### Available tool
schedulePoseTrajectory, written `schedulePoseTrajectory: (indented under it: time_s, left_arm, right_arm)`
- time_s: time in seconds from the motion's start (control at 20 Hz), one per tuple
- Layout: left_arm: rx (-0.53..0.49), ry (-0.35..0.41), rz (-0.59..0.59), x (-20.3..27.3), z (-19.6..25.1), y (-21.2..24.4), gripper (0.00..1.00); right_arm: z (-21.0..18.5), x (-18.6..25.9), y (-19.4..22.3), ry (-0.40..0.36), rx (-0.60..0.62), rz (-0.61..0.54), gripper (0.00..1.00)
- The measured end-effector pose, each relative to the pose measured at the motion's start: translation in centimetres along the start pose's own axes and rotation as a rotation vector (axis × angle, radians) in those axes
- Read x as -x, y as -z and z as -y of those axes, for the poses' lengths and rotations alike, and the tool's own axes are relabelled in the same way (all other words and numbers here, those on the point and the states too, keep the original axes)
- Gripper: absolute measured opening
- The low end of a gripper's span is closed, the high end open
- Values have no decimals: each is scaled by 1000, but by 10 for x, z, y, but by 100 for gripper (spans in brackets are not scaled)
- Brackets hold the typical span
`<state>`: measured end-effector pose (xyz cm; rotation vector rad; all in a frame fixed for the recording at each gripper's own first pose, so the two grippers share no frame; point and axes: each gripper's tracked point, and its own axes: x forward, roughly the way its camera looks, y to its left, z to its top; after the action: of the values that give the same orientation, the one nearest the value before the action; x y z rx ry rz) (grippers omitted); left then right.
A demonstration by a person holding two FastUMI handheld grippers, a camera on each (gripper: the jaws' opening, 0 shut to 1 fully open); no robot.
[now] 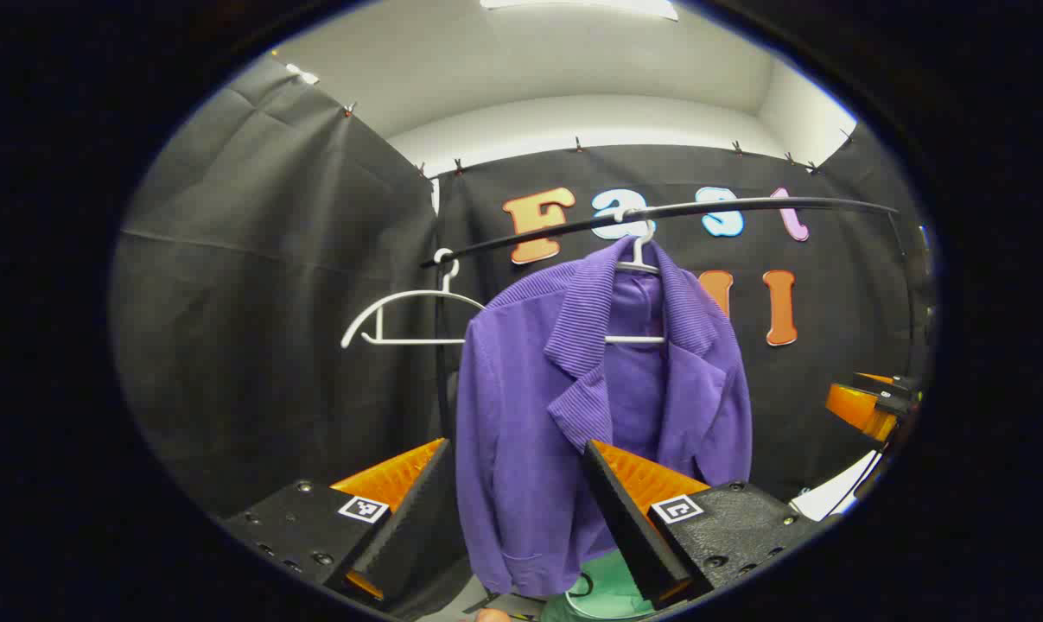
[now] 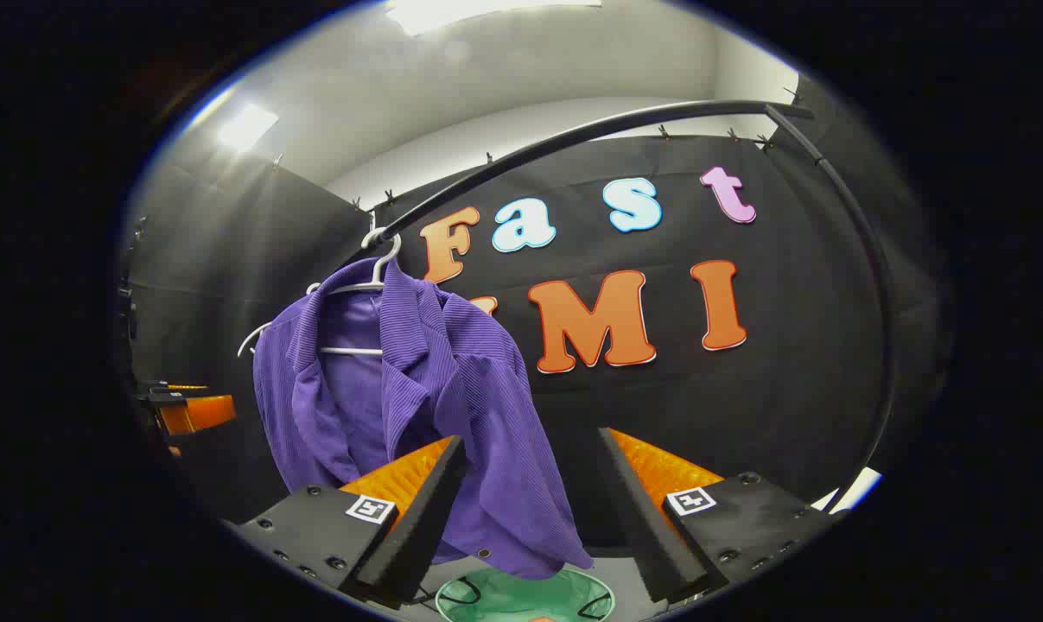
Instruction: Grasp the clothes on the hanger with both hands and then place them into the laundry hamper below.
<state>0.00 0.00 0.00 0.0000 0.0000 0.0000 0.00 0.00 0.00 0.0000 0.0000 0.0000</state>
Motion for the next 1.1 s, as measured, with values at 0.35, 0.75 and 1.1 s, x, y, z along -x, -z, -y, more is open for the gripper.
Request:
schedulePoseTrajectory:
  time_s: [0.35, 0.75, 1.1]
  left_arm:
    - [81, -4, -1, 18, -8, -1, 95]
    - [35, -77, 29, 25, -28, -19, 93]
    - [42, -38, 4, -8, 5, -2, 93]
  right_arm:
    - [-32, 5, -33, -61, -231, -96, 98]
    - [-44, -16, -25, -78, -116, -97, 97]
    - [-94, -41, -12, -169, -25, -40, 89]
